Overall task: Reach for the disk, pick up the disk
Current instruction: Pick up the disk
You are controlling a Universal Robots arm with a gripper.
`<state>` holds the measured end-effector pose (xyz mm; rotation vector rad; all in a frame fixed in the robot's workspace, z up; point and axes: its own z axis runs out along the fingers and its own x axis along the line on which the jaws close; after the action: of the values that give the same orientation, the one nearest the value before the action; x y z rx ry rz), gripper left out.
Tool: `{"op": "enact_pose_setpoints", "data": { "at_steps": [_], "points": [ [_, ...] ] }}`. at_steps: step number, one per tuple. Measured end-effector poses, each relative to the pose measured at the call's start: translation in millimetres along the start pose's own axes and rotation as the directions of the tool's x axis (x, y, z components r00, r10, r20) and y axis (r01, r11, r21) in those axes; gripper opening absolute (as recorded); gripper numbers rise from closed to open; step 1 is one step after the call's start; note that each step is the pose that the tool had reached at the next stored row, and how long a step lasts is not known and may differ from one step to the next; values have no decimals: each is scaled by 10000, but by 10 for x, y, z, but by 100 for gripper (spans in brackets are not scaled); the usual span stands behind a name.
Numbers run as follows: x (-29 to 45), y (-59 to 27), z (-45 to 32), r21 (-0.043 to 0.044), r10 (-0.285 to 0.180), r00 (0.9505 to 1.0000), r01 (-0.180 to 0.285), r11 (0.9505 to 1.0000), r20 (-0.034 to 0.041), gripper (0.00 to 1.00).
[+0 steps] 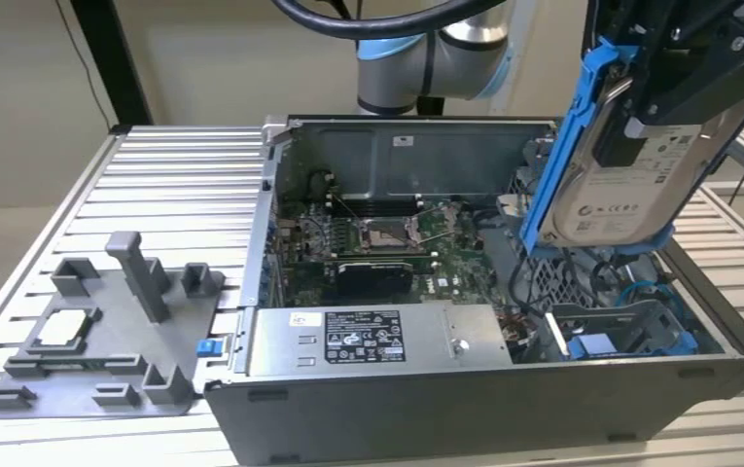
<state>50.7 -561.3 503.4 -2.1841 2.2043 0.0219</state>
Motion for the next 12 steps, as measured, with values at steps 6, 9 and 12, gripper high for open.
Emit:
{"op": "enact_pose_setpoints", "data": {
  "at_steps": [6, 9, 12],
  "points": [
    [18, -63, 3, 0, 1, 10000, -1, 10000, 1, 0],
    [29, -72, 3, -1, -1, 10000, 1, 10000, 0, 0],
    [78, -103, 4, -8, 0, 10000, 0, 10000, 0, 0]
  ]
}}
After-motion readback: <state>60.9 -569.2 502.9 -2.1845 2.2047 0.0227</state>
